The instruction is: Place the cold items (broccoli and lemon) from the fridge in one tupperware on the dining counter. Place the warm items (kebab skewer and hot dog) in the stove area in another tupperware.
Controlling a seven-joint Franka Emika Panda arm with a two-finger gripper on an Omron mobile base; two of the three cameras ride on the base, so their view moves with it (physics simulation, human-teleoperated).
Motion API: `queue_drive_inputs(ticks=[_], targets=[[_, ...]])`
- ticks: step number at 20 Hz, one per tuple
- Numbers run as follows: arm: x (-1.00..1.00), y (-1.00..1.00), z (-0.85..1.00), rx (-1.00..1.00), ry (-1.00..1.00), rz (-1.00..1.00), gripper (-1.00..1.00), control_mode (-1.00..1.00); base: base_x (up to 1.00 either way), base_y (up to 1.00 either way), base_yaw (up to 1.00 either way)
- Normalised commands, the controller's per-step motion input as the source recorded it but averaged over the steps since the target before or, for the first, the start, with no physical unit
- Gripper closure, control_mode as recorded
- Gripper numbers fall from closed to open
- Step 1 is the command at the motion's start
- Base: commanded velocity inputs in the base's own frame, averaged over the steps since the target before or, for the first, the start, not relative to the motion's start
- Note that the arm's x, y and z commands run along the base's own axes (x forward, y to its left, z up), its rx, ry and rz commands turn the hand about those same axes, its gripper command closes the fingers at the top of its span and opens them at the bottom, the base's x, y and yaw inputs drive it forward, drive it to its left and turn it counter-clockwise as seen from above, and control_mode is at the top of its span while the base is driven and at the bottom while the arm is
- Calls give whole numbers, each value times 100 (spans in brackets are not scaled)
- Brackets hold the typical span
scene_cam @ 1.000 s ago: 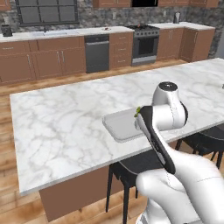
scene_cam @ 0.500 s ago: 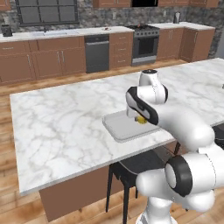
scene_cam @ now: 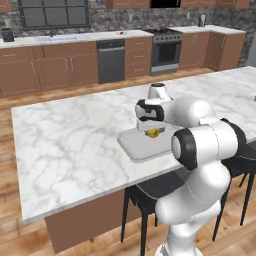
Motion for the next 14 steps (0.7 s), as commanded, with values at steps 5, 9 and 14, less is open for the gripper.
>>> queue_drive_inputs(ticks=[5, 9, 14], targets=[[55, 0, -75, 0, 1, 9, 100, -100, 0, 0, 0], [20, 0, -73, 0, 0, 2, 100, -100, 0, 0, 0], [7, 0, -50, 0, 0, 1, 100, -100, 0, 0, 0]])
